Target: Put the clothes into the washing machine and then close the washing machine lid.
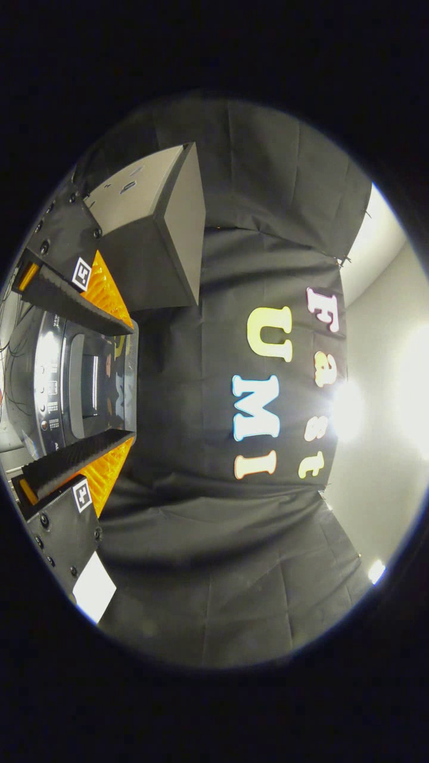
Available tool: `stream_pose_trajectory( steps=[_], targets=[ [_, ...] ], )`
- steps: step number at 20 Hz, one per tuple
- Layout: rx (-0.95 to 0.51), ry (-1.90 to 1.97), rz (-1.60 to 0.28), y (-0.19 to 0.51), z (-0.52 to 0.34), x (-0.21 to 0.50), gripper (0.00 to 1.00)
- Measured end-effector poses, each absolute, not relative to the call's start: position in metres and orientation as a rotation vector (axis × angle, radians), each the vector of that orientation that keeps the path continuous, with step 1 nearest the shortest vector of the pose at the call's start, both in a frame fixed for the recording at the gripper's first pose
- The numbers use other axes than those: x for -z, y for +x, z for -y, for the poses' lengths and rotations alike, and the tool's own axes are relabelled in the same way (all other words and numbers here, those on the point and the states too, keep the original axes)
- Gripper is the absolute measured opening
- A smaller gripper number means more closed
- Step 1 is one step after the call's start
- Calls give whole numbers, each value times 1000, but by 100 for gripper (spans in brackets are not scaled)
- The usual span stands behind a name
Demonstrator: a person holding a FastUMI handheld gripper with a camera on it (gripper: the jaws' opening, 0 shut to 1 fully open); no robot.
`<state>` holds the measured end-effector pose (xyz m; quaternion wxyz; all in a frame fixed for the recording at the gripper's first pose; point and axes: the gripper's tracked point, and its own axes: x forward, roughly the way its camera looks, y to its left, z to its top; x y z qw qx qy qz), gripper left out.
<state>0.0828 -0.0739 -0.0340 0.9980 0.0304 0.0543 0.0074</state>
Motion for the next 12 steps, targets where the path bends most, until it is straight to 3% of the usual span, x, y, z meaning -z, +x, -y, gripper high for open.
stream_pose_trajectory(
  steps=[12],
  targets=[
    [59, 58, -62, -5, 93, 16, 98]
  ],
)
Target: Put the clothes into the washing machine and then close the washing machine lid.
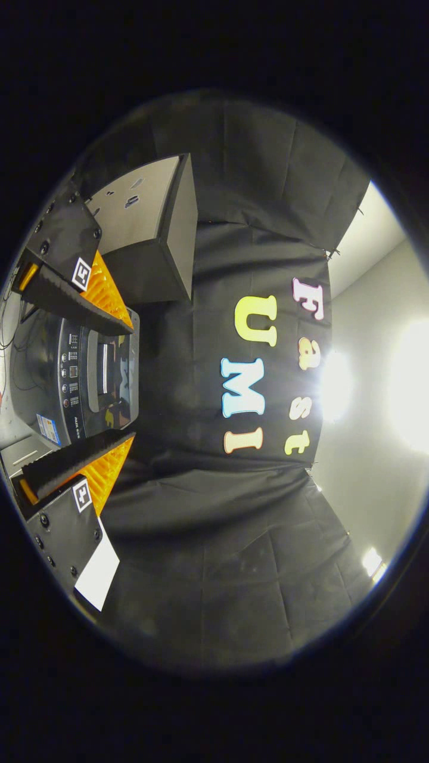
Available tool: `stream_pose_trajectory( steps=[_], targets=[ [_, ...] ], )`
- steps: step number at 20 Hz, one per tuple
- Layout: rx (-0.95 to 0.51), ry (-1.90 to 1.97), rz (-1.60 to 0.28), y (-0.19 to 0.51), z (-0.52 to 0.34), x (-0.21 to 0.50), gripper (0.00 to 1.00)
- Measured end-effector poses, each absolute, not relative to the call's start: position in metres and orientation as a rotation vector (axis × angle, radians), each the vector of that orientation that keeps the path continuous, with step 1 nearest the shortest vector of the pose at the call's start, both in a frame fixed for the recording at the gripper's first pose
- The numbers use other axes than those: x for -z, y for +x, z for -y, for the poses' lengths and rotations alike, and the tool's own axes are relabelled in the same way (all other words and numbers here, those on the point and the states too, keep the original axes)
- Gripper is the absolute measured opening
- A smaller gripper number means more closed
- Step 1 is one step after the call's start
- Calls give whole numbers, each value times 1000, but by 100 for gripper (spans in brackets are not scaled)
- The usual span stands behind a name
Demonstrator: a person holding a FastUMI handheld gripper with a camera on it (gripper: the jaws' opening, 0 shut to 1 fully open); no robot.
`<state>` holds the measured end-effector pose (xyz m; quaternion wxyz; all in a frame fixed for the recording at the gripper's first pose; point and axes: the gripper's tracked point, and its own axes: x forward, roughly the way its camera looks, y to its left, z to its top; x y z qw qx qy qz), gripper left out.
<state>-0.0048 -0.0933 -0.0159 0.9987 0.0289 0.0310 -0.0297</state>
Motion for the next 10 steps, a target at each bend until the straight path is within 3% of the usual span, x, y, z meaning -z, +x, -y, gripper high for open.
stream_pose_trajectory(
  steps=[10],
  targets=[
    [35, 65, -38, -3, 84, 4, 98]
  ],
)
